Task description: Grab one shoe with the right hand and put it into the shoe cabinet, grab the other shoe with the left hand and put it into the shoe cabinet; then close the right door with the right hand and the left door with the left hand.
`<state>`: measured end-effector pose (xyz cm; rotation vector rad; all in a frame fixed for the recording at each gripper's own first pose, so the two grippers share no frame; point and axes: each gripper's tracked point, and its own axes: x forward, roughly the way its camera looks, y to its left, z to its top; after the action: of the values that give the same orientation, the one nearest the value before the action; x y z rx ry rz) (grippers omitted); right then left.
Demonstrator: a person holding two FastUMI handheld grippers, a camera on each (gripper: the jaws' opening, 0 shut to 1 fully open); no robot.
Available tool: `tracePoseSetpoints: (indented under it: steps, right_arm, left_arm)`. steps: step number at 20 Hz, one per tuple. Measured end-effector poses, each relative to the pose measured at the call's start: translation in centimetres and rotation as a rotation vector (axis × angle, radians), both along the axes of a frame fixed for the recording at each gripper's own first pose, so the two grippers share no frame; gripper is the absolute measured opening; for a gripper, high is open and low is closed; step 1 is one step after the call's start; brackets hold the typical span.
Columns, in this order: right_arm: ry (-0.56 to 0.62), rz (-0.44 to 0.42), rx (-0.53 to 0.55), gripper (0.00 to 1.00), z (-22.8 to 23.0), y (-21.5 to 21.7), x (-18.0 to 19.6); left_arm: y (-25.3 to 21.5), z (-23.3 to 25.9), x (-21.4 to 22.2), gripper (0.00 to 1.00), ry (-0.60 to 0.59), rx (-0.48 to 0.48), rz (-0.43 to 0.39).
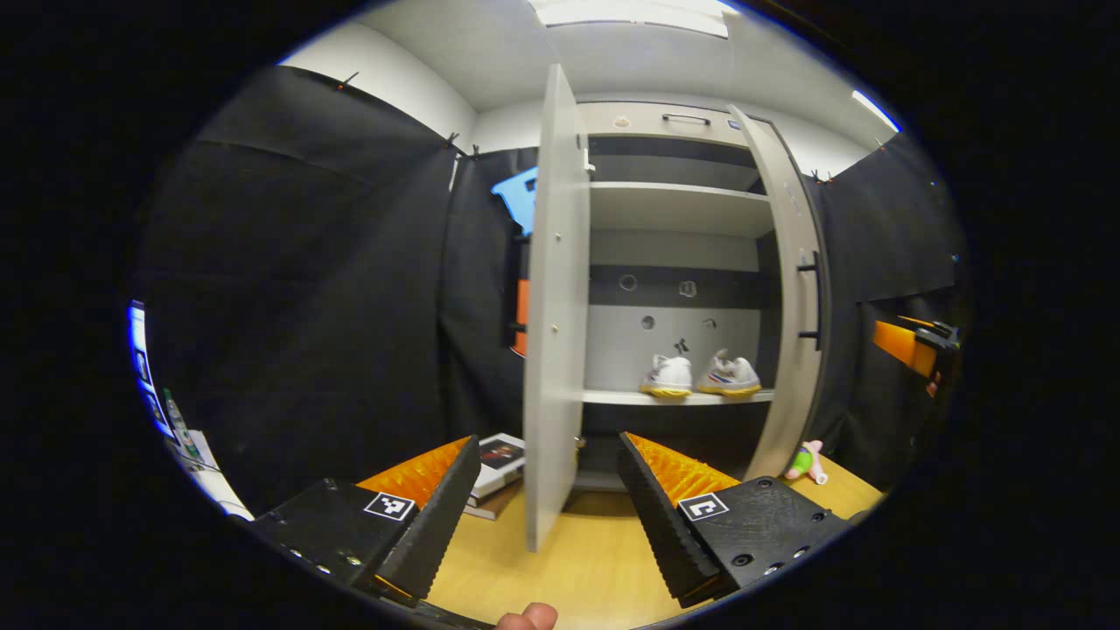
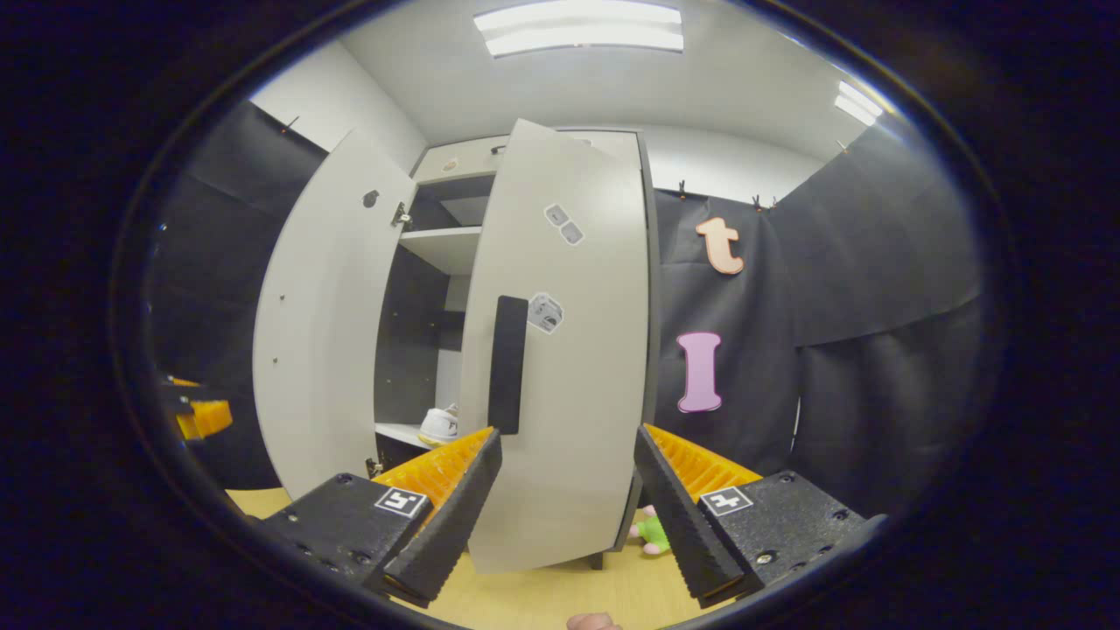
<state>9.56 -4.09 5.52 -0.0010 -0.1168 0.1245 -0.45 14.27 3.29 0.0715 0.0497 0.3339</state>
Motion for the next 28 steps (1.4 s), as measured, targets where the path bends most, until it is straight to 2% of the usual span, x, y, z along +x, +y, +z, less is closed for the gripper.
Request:
tracePoseSetpoints:
  steps: [3, 6, 11, 13, 18, 19, 20, 25, 28]
  right_arm:
    - [0.038, 0.040, 0.022, 0.96, -1.9, 1.3, -2.4]
    - [0.070, 0.033, 0.033, 0.99, -3.2, 1.1, -3.4]
    - [0.076, -0.022, 0.014, 0.99, -3.4, -0.4, -3.9]
    - [0.077, -0.050, 0.013, 0.99, -3.4, -1.5, -3.9]
    - [0.090, -0.091, 0.054, 0.98, -3.4, -3.4, -3.7]
    - [0.090, -0.091, 0.060, 0.99, -3.4, -3.3, -3.6]
    - [0.088, -0.088, 0.063, 0.99, -3.3, -3.3, -3.5]
    - [0.046, -0.078, 0.057, 0.99, -2.3, -3.0, -3.5]
    - [0.056, -0.087, 0.053, 0.99, -2.6, -3.6, -3.5]
  left_arm:
    - [5.0, 3.0, 3.5, 0.93, -0.019, 0.034, 0.052]
    - [9.6, 4.5, 5.9, 0.93, -0.050, 0.041, 0.100]
    - [12.0, 2.6, 10.7, 0.94, 0.015, -0.113, 0.055]
    - [11.5, 2.7, 11.4, 0.94, 0.009, -0.124, 0.030]
    - [10.7, 3.0, 11.7, 0.93, 0.018, -0.047, 0.024]
    - [10.3, 3.3, 11.6, 0.80, 0.016, -0.039, 0.016]
    - [9.7, 3.2, 11.8, 0.93, 0.015, -0.037, 0.002]
    - [3.7, 2.4, 12.6, 0.93, 0.015, -0.096, -0.121]
    - [-1.4, 2.4, 14.2, 0.93, -0.004, -0.084, -0.197]
